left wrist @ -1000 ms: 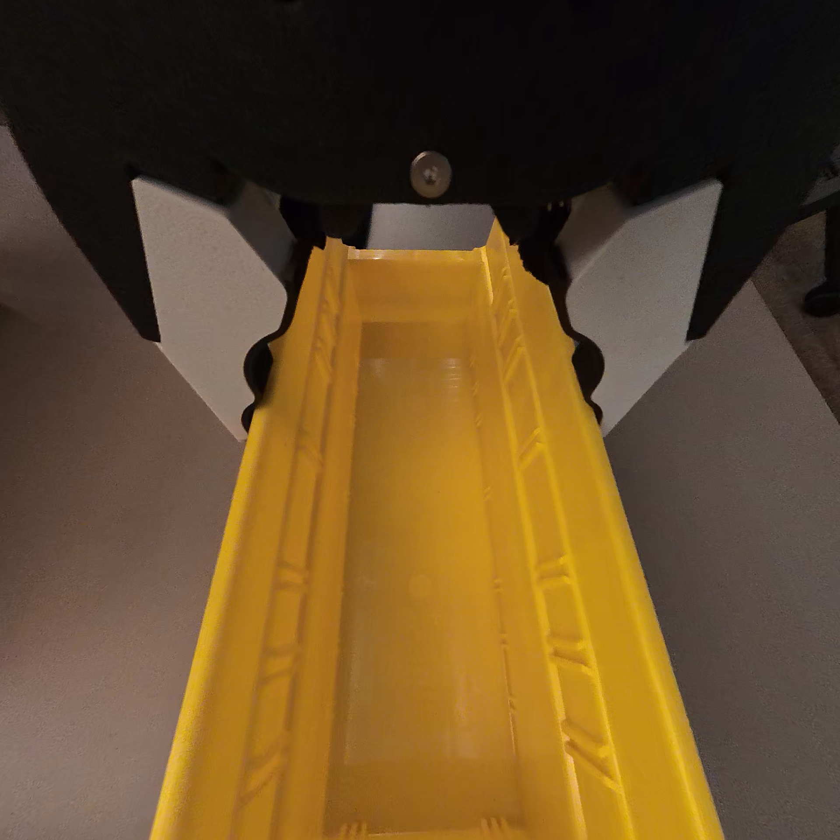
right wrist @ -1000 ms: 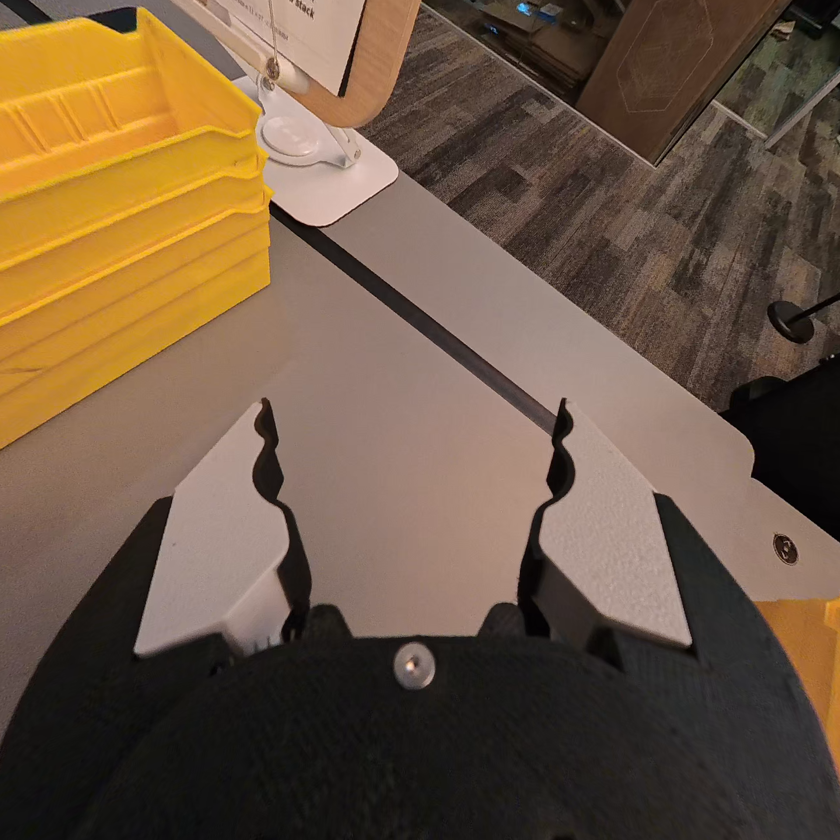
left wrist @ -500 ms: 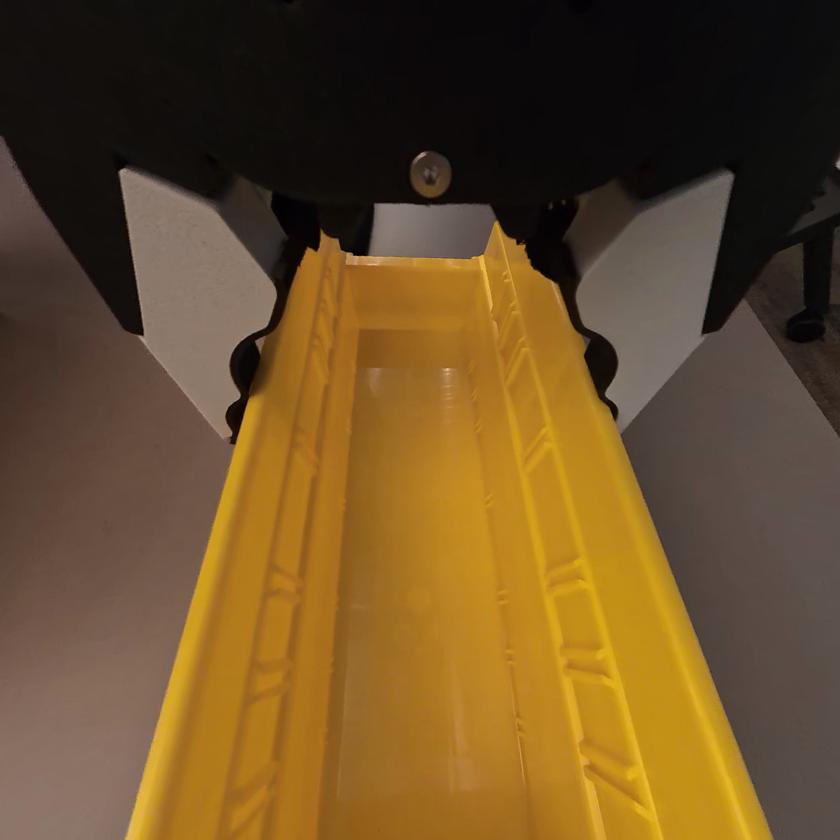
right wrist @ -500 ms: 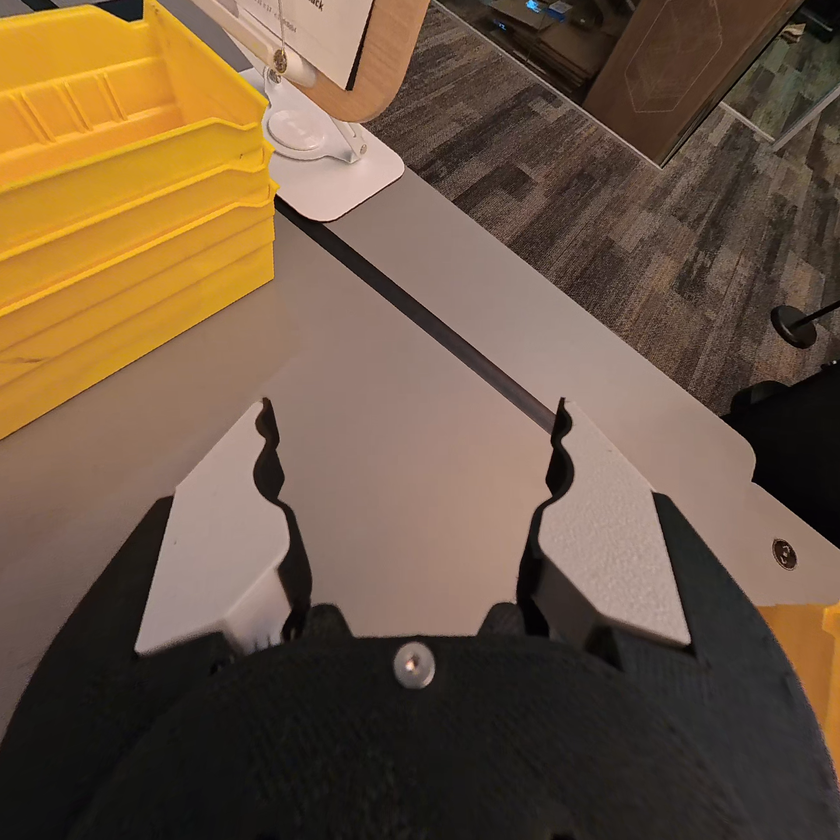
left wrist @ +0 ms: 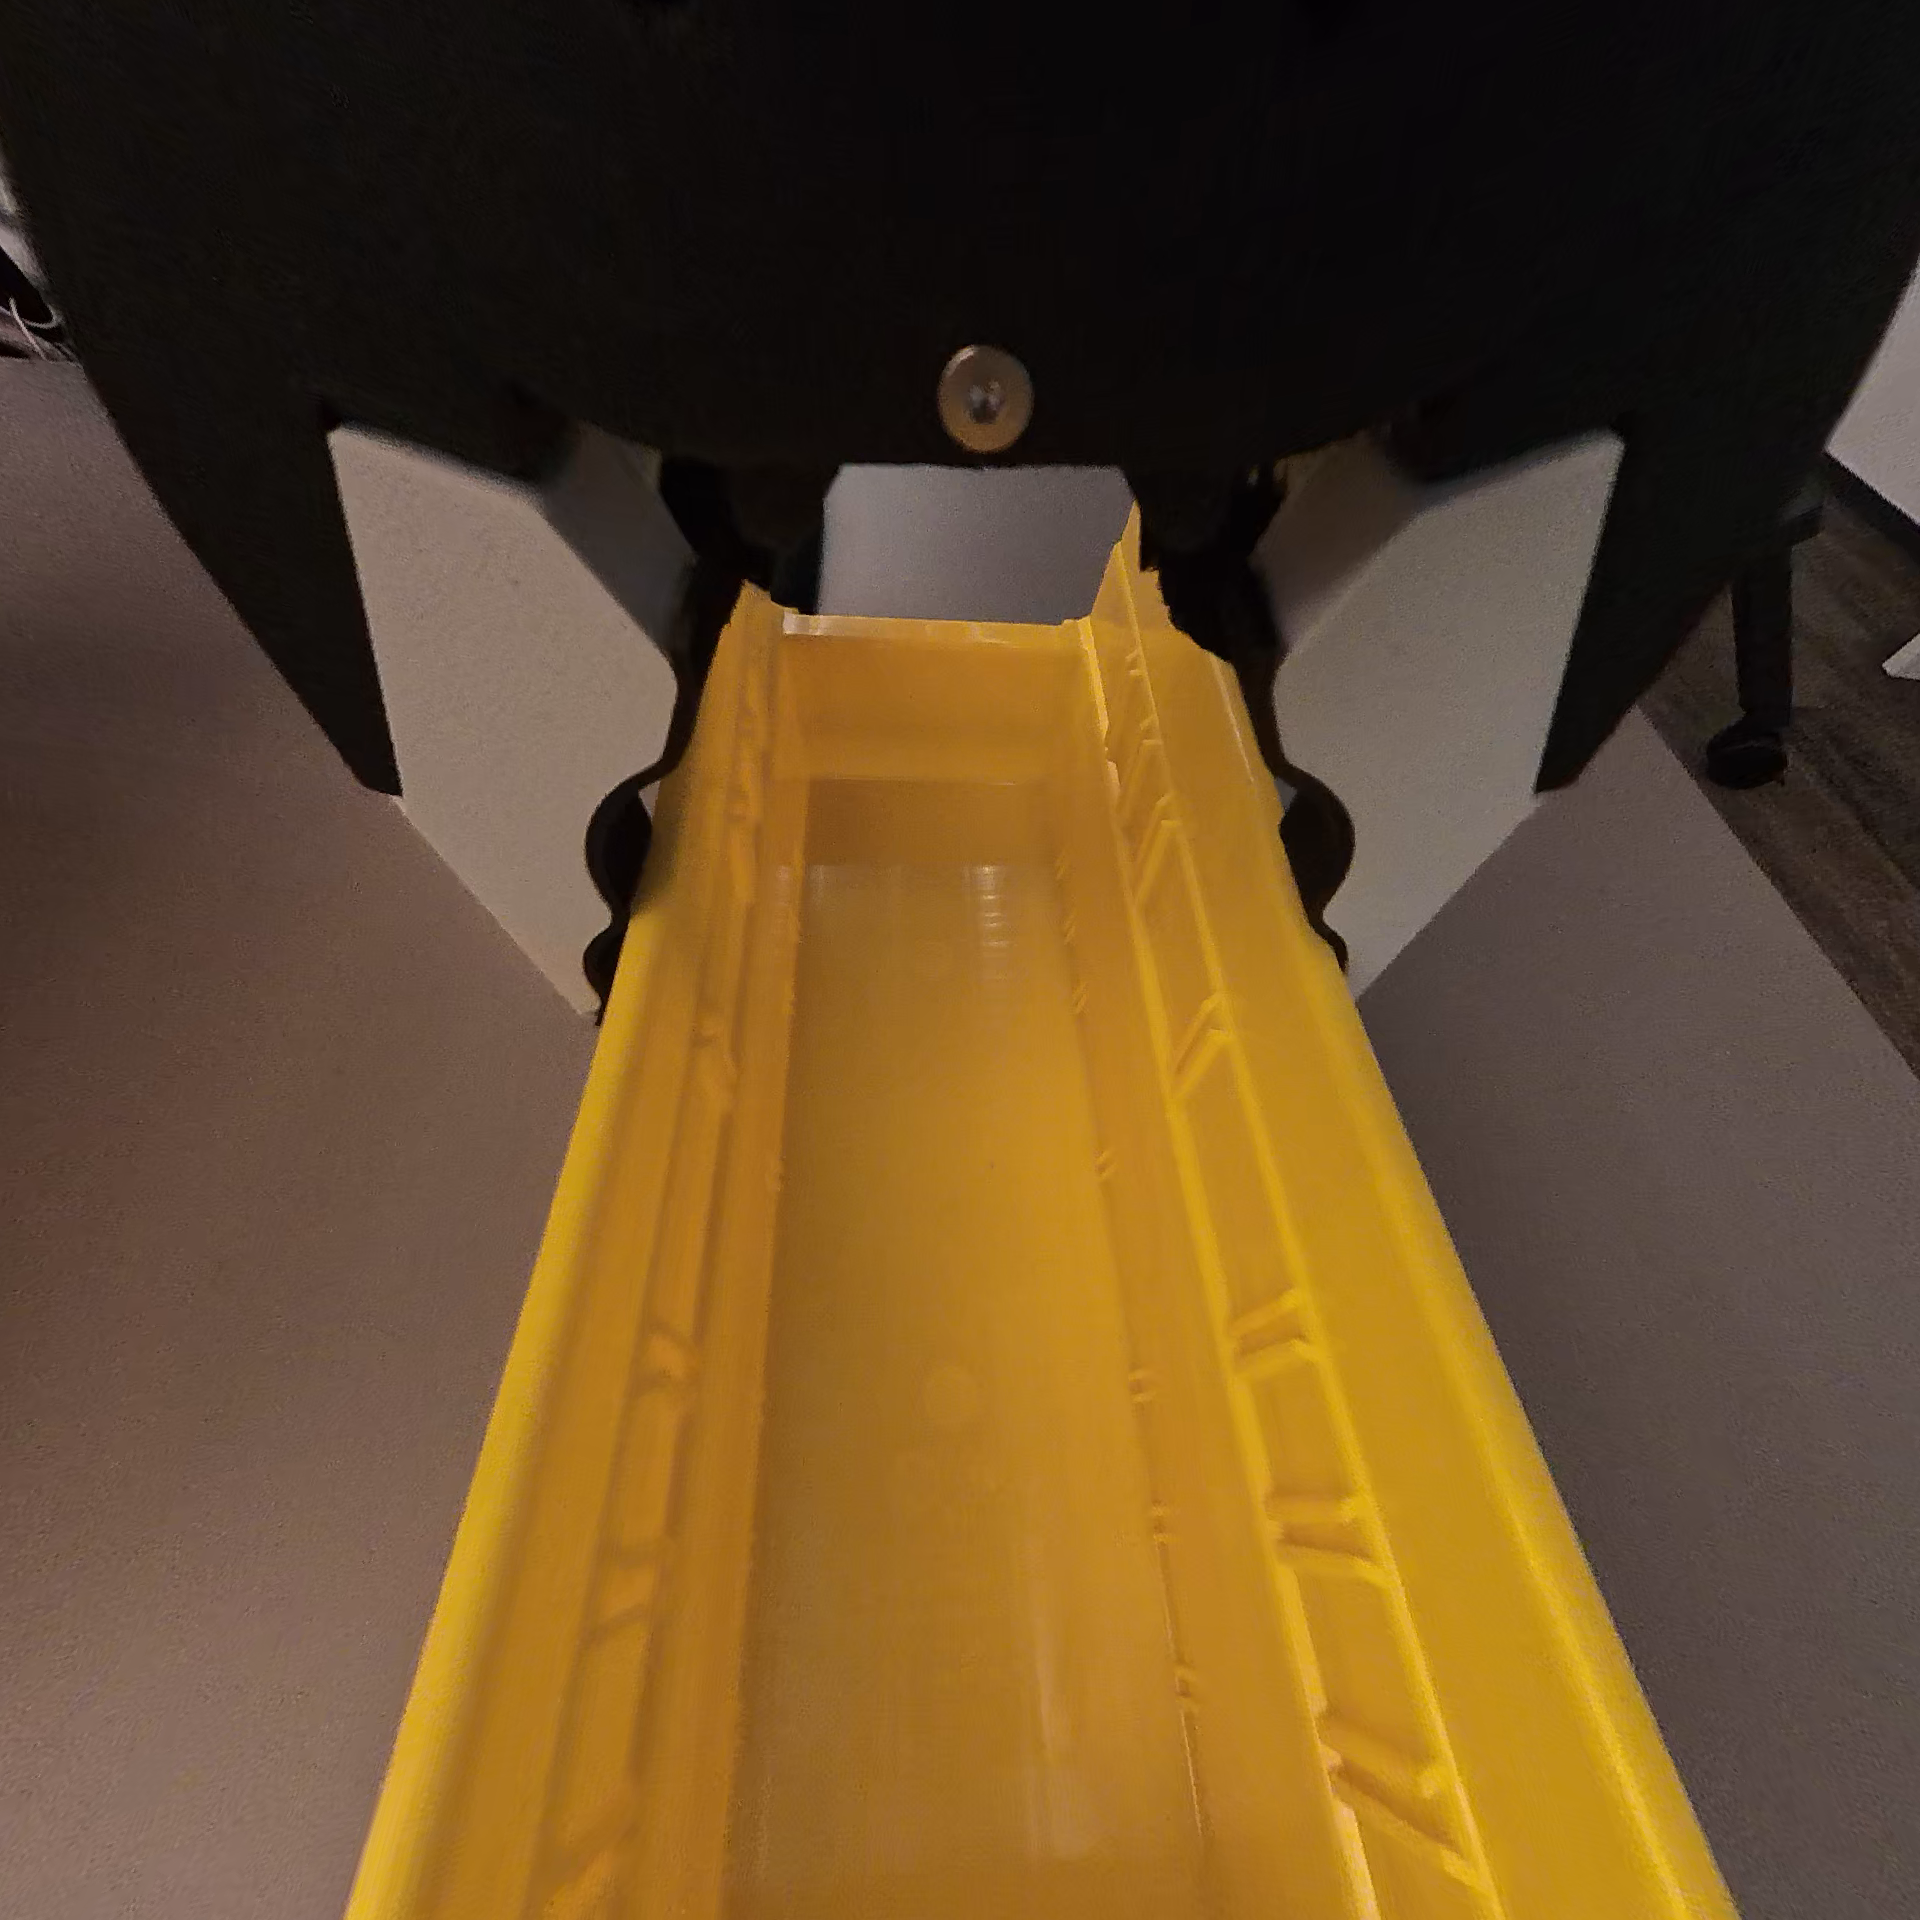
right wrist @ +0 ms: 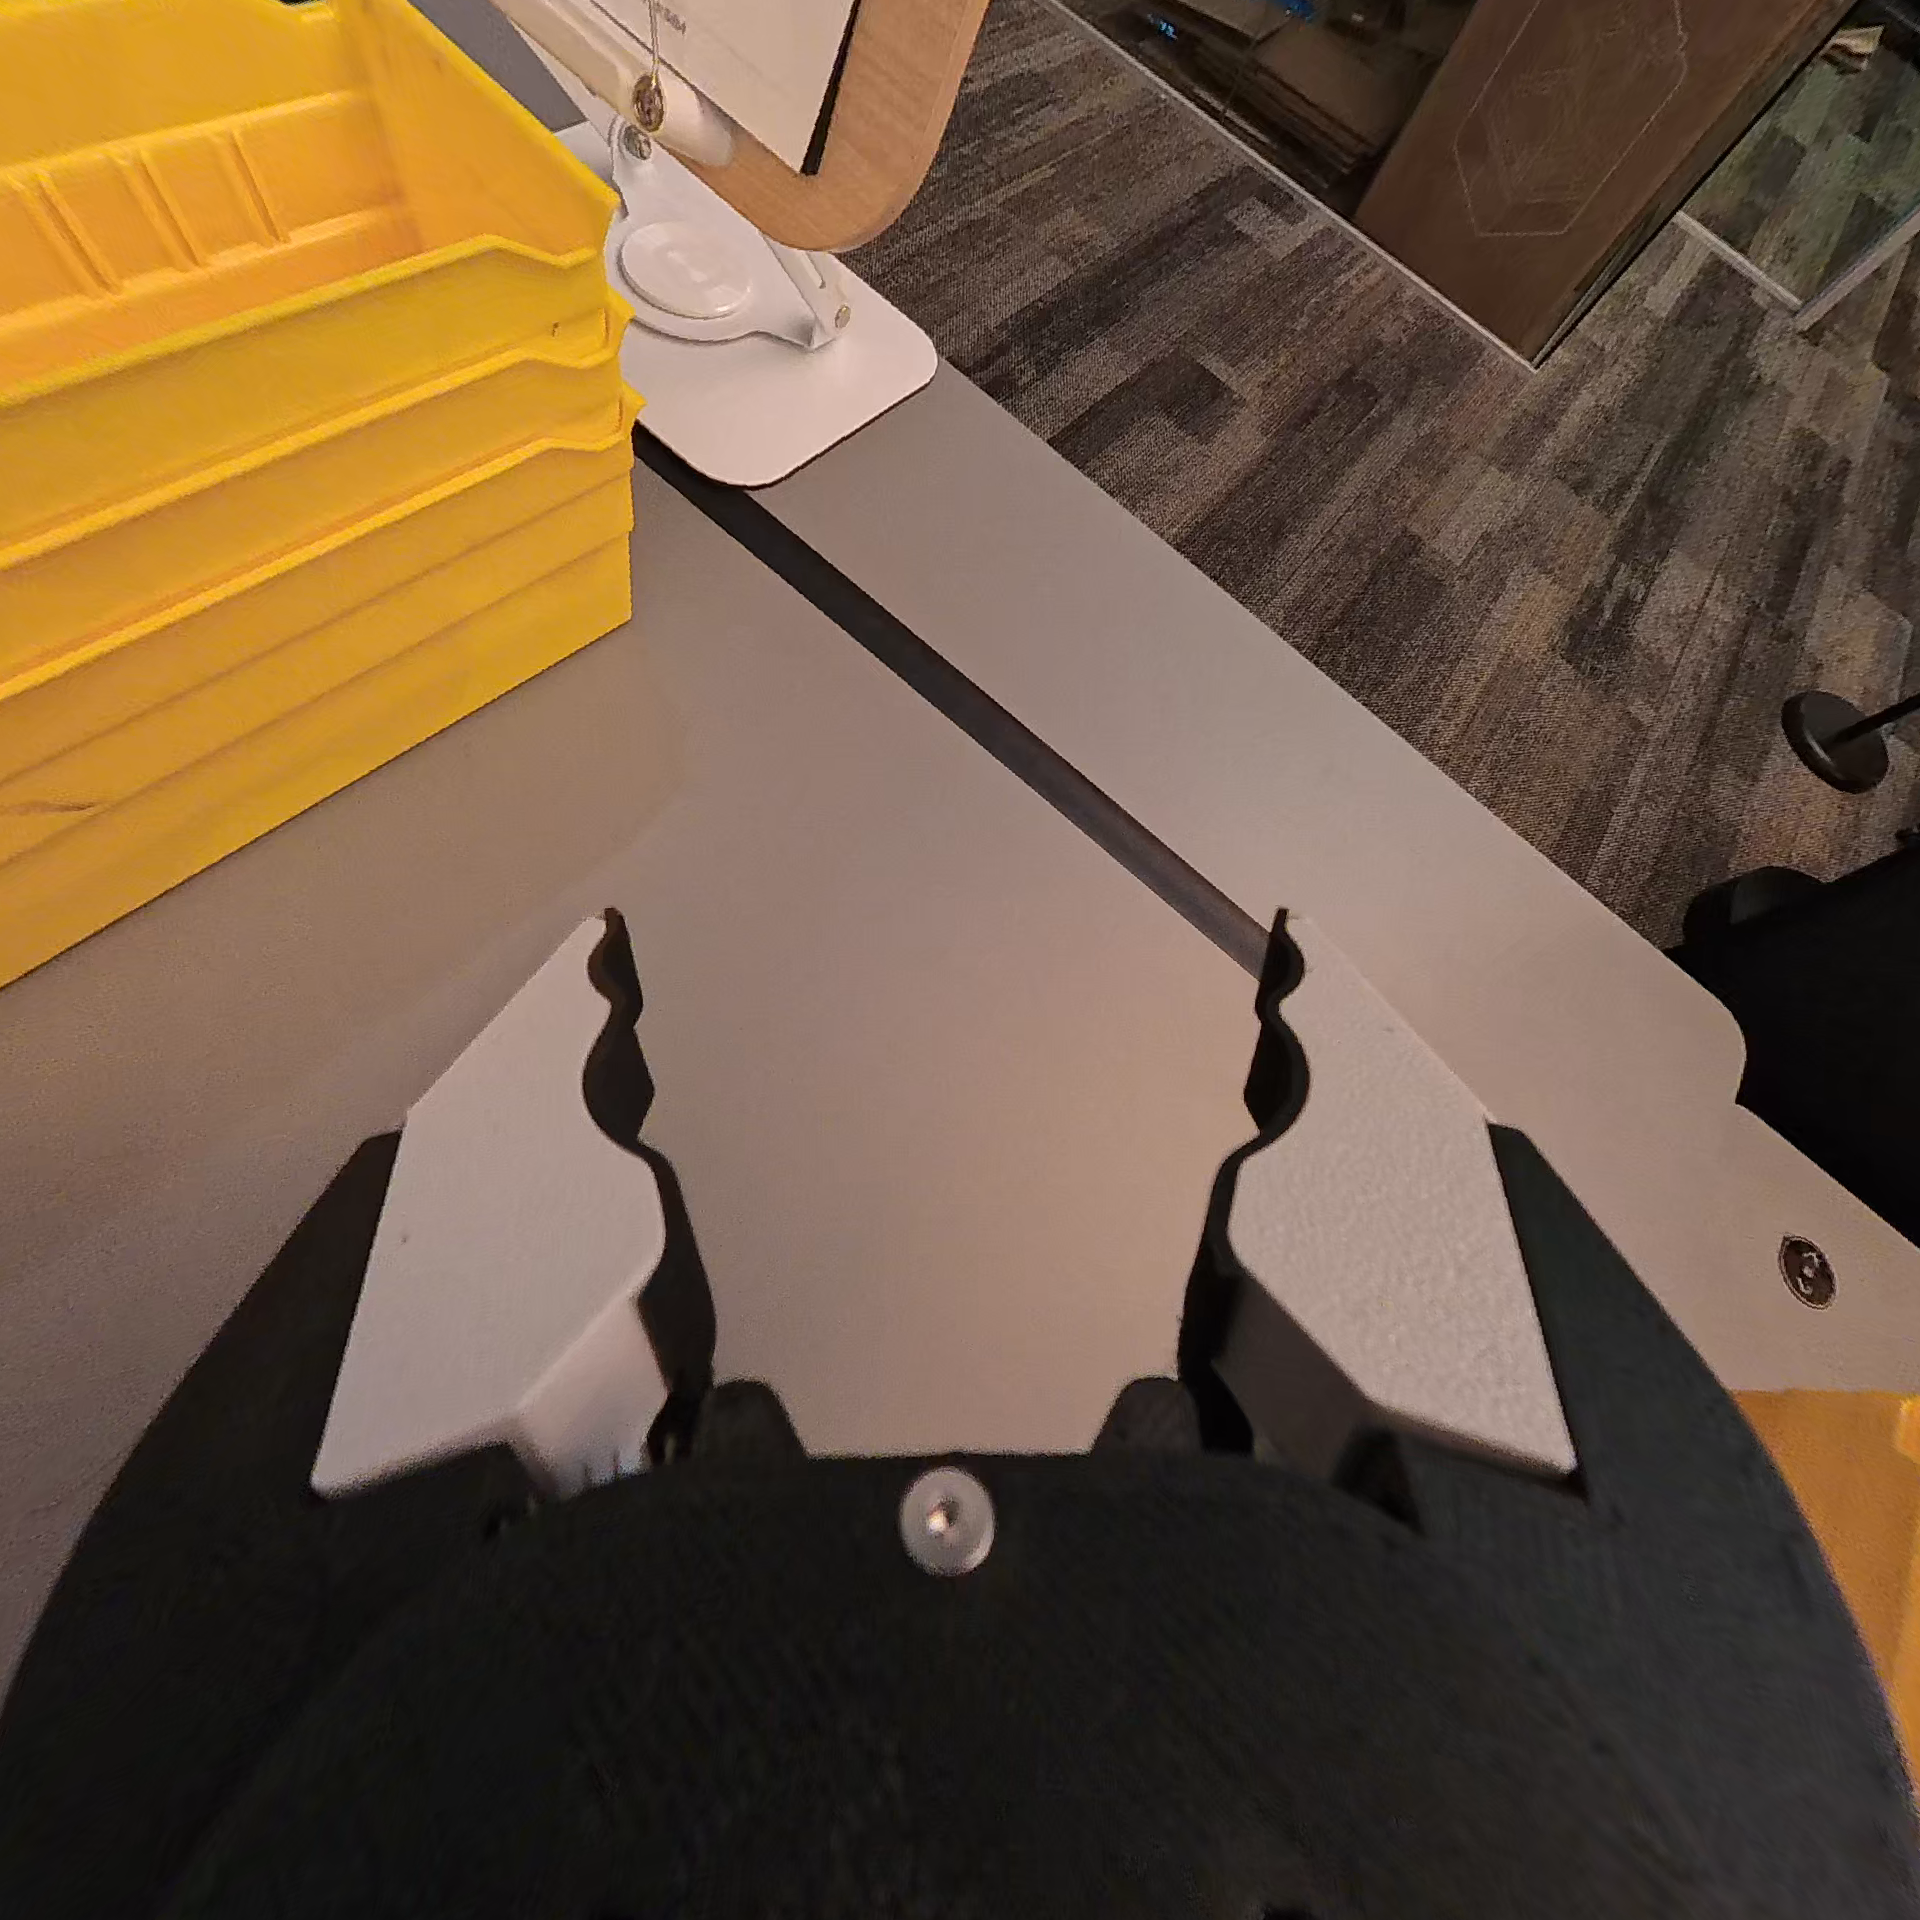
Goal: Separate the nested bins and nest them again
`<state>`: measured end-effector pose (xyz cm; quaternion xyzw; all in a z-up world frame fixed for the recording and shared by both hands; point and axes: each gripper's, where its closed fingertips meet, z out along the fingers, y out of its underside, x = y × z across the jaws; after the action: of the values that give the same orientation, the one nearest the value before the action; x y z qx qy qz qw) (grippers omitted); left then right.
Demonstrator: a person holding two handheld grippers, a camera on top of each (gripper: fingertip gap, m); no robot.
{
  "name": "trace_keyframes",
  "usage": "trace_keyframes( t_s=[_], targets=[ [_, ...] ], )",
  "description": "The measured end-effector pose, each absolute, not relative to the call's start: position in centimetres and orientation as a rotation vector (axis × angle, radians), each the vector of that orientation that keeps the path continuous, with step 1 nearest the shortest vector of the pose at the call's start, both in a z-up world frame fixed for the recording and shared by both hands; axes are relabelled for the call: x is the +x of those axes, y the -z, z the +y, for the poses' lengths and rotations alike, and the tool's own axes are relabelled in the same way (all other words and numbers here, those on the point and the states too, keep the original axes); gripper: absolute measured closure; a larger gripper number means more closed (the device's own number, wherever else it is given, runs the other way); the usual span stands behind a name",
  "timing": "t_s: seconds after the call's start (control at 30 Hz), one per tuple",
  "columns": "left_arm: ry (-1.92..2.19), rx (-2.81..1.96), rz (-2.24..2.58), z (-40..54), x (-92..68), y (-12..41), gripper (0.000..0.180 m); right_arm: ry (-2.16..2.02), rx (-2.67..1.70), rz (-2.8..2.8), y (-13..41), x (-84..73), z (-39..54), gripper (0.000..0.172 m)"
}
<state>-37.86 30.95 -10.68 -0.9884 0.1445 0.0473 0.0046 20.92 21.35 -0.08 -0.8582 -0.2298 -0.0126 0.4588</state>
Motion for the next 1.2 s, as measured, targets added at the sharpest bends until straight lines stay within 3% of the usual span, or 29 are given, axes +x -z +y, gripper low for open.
trace_keyframes(
  t_s=[0.7,1.0,1.2],
  targets=[
    [-0.273,-3.144,0.536,29.9,-35.9,7.3,0.062,0.01,-2.13,-0.569,0.6,21.0,21.4,0.055],
    [-0.53,-3.125,0.566,28.3,-33.5,-1.3,0.064,-0.01,-2.15,-0.558,1.1,21.2,21.4,0.055],
    [-0.259,-3.069,0.501,27.1,-25.7,-8.2,0.063,-0.011,-2.178,-0.564,1.9,21.4,21.5,0.055]
  ],
)
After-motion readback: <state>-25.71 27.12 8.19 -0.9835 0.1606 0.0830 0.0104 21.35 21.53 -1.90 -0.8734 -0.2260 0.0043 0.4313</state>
